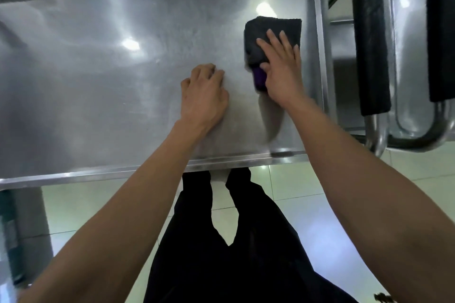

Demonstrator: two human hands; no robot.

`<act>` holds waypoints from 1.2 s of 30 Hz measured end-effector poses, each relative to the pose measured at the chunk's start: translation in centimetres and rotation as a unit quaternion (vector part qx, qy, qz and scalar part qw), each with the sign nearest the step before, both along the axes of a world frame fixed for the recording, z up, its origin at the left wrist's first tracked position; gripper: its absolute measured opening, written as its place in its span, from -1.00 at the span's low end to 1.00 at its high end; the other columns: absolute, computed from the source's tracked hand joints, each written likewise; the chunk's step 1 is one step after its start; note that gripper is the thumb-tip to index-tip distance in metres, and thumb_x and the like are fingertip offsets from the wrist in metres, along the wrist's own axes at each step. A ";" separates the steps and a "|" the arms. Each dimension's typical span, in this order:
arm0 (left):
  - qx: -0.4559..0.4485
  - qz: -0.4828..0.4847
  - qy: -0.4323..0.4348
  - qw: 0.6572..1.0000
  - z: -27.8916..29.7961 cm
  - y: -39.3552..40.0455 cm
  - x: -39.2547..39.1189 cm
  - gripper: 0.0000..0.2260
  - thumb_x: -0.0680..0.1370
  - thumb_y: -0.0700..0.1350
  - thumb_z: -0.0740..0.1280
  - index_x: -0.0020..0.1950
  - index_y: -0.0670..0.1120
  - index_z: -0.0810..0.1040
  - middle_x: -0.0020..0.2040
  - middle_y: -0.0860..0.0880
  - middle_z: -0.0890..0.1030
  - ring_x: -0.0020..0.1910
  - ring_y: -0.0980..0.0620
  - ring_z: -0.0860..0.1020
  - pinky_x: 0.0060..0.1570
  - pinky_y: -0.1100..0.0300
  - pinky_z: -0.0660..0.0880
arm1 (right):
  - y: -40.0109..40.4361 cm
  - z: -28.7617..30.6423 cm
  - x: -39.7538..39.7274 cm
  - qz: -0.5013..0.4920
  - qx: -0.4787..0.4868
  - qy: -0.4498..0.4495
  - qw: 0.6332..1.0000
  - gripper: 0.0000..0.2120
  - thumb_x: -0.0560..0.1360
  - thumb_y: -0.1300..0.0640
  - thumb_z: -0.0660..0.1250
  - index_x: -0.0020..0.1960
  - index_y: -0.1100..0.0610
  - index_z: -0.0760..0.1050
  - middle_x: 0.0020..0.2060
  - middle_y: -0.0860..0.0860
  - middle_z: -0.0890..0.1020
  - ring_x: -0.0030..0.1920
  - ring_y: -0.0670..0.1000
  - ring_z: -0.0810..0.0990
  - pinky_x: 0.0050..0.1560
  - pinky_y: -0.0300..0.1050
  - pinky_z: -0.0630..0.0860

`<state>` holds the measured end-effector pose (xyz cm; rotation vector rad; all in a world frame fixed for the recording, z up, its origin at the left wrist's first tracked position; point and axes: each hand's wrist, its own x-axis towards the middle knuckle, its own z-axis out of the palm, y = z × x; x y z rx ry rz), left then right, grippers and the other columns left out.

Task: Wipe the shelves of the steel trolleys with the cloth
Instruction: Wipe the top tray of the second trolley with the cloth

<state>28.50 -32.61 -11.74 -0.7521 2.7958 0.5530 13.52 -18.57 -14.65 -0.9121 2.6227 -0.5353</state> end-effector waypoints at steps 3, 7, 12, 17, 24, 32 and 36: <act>0.002 0.016 -0.001 1.000 0.3 1.1 -0.7 -0.64 0.59 -0.07 0.21 0.37 -0.11 0.51 0.41 -0.09 0.43 0.45 -0.13 0.31 0.32 -0.11 0.32 | 1.7 0.0 -1.1 -0.026 0.007 0.009 1.000 -0.47 0.64 0.19 0.18 0.57 -0.05 0.20 0.61 -0.07 0.09 0.61 0.01 -0.07 0.58 0.11 -0.15; -0.011 0.027 -0.018 0.999 0.7 1.9 -1.3 -0.63 0.60 -0.08 0.20 0.38 -0.13 0.49 0.42 -0.10 0.42 0.45 -0.14 0.30 0.35 -0.14 0.30 | 3.6 -0.1 -1.9 -0.028 -0.005 0.012 1.000 -0.48 0.64 0.18 0.18 0.57 -0.04 0.21 0.61 -0.07 0.10 0.61 0.02 -0.06 0.58 0.14 -0.13; -0.032 0.045 -0.018 0.998 0.9 2.5 -1.5 -0.65 0.58 -0.15 0.17 0.33 -0.13 0.52 0.40 -0.09 0.44 0.44 -0.13 0.30 0.38 -0.16 0.28 | 5.6 -0.1 -1.0 -0.028 -0.018 0.005 0.999 -0.49 0.64 0.18 0.17 0.57 -0.03 0.21 0.61 -0.07 0.10 0.61 0.01 -0.06 0.59 0.09 -0.16; -0.027 0.036 -0.039 0.998 0.4 2.4 -1.4 -0.66 0.58 -0.14 0.16 0.31 -0.13 0.52 0.40 -0.09 0.42 0.43 -0.17 0.30 0.33 -0.19 0.28 | 8.0 -0.3 2.6 -0.027 -0.008 0.020 0.999 -0.49 0.64 0.15 0.18 0.57 -0.05 0.20 0.61 -0.07 0.10 0.61 0.01 -0.06 0.59 0.11 -0.13; -0.021 0.010 -0.002 1.000 0.1 1.1 -0.5 -0.64 0.57 -0.14 0.16 0.34 -0.11 0.51 0.38 -0.07 0.45 0.42 -0.14 0.33 0.37 -0.18 0.26 | 8.8 -0.9 4.3 -0.013 0.026 0.047 0.998 -0.47 0.65 0.12 0.17 0.58 -0.06 0.16 0.61 -0.06 0.09 0.61 0.05 -0.06 0.57 0.21 -0.05; -0.013 0.054 0.028 0.998 0.2 -1.5 3.2 -0.61 0.60 -0.13 0.15 0.43 -0.09 0.45 0.50 -0.12 0.37 0.51 -0.13 0.26 0.42 -0.19 0.23 | 4.8 -1.1 6.5 0.022 0.053 0.062 0.996 -0.47 0.66 0.11 0.15 0.59 -0.05 0.12 0.61 -0.03 0.07 0.61 0.08 -0.07 0.57 0.14 -0.13; -0.019 0.074 0.029 0.997 0.2 -4.1 5.8 -0.62 0.58 -0.14 0.17 0.40 -0.11 0.46 0.49 -0.13 0.38 0.50 -0.15 0.27 0.40 -0.20 0.24 | 0.7 -1.4 9.0 0.049 0.043 0.070 0.995 -0.46 0.66 0.12 0.17 0.60 -0.03 0.11 0.61 -0.02 0.08 0.61 0.09 -0.06 0.56 0.17 -0.10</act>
